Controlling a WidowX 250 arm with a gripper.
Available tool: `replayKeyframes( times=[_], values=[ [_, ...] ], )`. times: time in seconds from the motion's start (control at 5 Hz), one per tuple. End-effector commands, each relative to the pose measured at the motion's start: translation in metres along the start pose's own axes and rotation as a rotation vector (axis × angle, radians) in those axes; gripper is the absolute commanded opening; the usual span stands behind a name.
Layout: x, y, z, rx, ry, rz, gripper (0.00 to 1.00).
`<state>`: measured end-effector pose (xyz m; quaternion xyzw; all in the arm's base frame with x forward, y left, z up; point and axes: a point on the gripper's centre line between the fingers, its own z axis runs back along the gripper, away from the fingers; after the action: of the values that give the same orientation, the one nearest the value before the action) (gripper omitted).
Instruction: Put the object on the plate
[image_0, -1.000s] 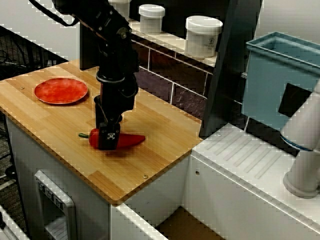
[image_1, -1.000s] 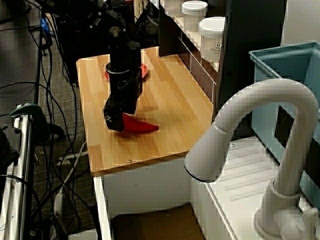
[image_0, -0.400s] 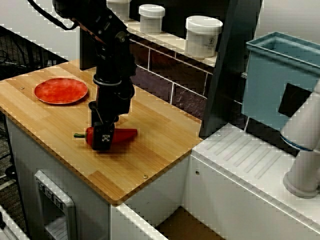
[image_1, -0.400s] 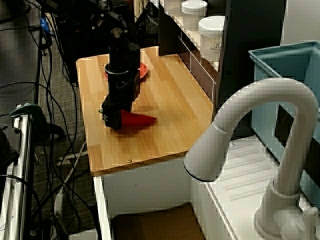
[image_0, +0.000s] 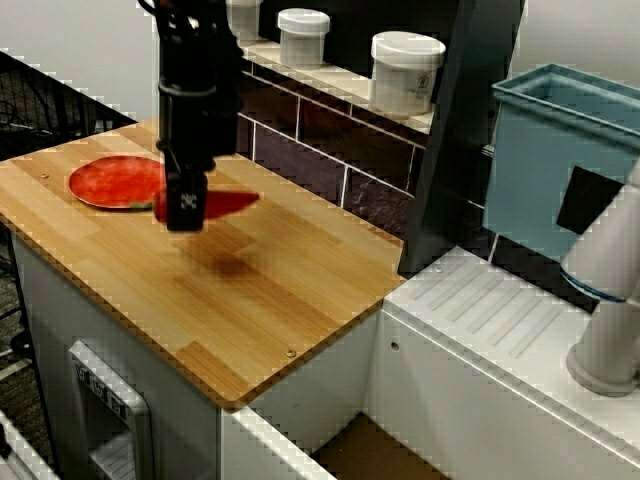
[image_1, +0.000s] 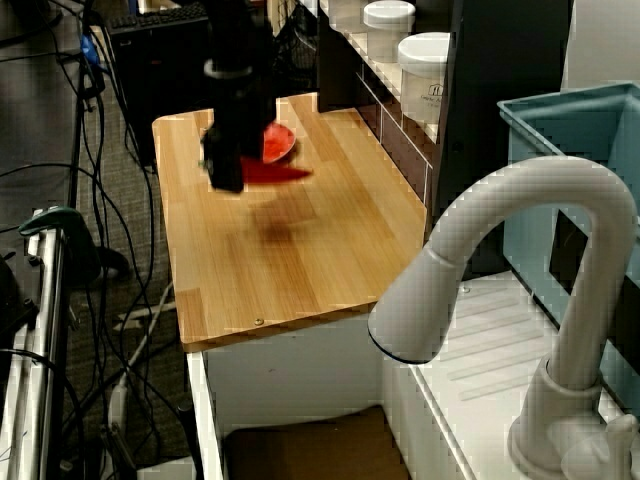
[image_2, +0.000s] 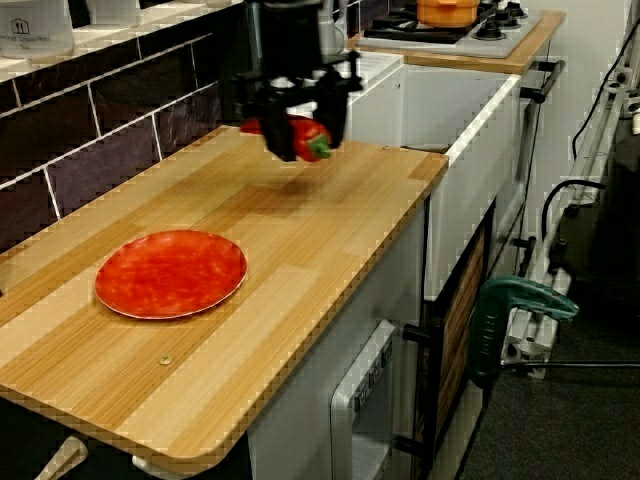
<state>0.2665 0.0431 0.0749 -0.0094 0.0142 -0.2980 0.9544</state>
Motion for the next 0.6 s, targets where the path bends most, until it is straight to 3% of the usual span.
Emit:
replayKeyframes(
  times=[0.0,0.2,0.4],
  values=[
    [-0.035,0.071,0.032,0.127,-0.079,0.133,0.00],
    [-0.049,0.095,0.031,0.159,-0.095,0.150,0.00],
    [-0.056,0.106,0.022,0.178,-0.079,0.108,0.00]
  ],
)
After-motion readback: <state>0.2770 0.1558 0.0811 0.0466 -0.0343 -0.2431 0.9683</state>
